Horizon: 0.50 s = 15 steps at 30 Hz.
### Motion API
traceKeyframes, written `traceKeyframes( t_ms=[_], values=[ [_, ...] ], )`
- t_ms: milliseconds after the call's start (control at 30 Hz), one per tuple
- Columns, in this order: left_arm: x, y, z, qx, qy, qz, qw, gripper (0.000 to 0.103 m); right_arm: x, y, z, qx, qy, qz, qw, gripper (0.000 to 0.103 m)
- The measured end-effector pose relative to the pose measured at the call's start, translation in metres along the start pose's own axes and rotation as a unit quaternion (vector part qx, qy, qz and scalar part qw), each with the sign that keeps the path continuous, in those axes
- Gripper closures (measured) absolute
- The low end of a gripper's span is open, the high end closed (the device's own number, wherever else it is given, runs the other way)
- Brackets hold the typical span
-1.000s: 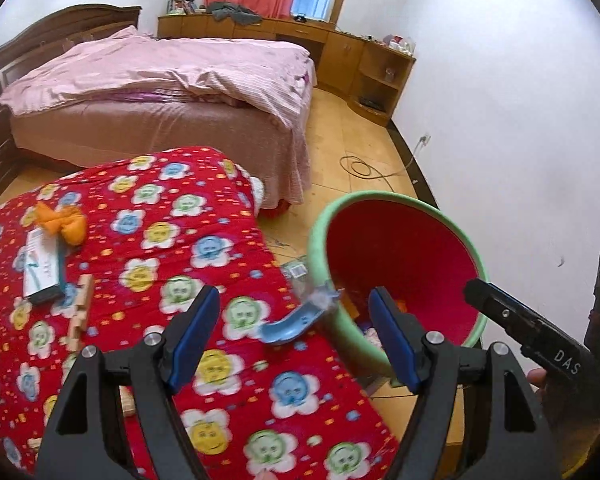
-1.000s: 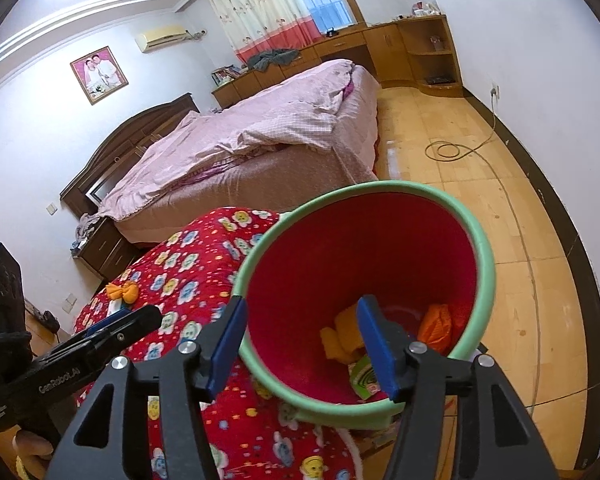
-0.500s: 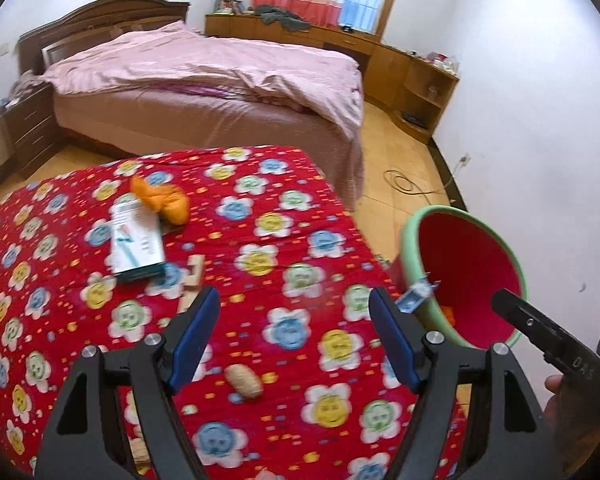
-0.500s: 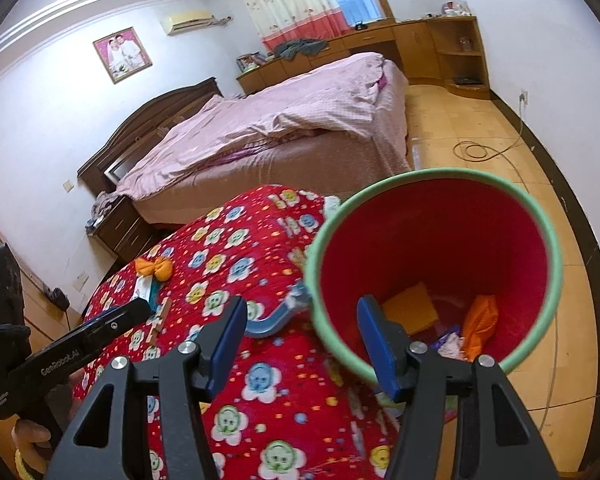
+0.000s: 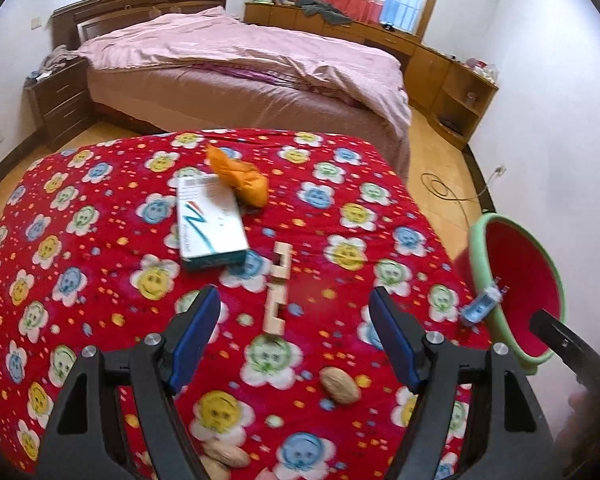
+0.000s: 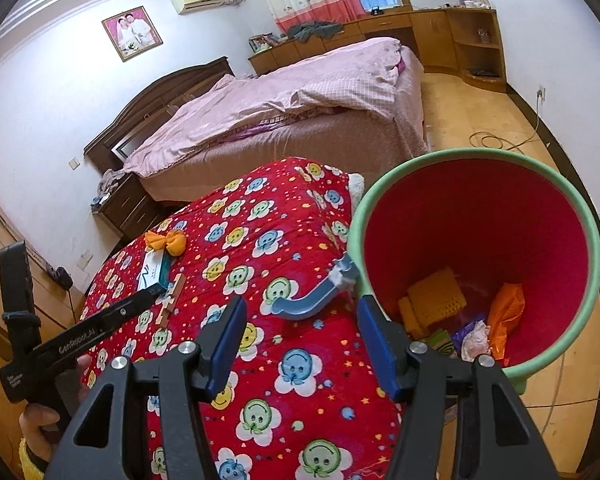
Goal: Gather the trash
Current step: 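Move both tools back over the bedspread toward the white medicine box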
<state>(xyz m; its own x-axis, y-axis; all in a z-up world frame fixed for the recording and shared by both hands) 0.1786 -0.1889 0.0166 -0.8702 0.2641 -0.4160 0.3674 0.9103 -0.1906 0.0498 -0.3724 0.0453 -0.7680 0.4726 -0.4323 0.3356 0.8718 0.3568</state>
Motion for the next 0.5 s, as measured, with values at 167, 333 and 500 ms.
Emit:
traceKeyframes(
  t_ms=[167, 333, 500],
  values=[
    [-0.017, 0.019, 0.010, -0.023, 0.000, -0.009, 0.9997, 0.027, -0.005, 0.008, 0.007, 0.000, 0.005, -0.007, 1.000, 0.042],
    [-0.036, 0.036, 0.026, -0.038, 0.004, -0.021, 0.9991, 0.027, -0.010, 0.013, 0.017, -0.002, 0.013, -0.006, 1.000, 0.042],
    [-0.051, 0.043, 0.047, -0.047, 0.017, -0.028, 0.9984, 0.027, -0.009, 0.015, 0.028, -0.003, 0.026, -0.001, 1.000, 0.042]
  ],
)
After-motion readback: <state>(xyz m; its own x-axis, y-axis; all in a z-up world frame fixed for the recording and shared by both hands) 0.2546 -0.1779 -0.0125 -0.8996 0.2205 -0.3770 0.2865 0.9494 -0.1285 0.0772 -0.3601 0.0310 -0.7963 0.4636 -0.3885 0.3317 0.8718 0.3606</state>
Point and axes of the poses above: each gripper's, at about its wrist camera, not at the fingertips, and z roughly the way its jaws point, y to its left, x to its underside, the point moved 2 cm from there along z, roughly the way its jaws point, and after that the axes turned 15 degrees about y, right-handed, at the moved point
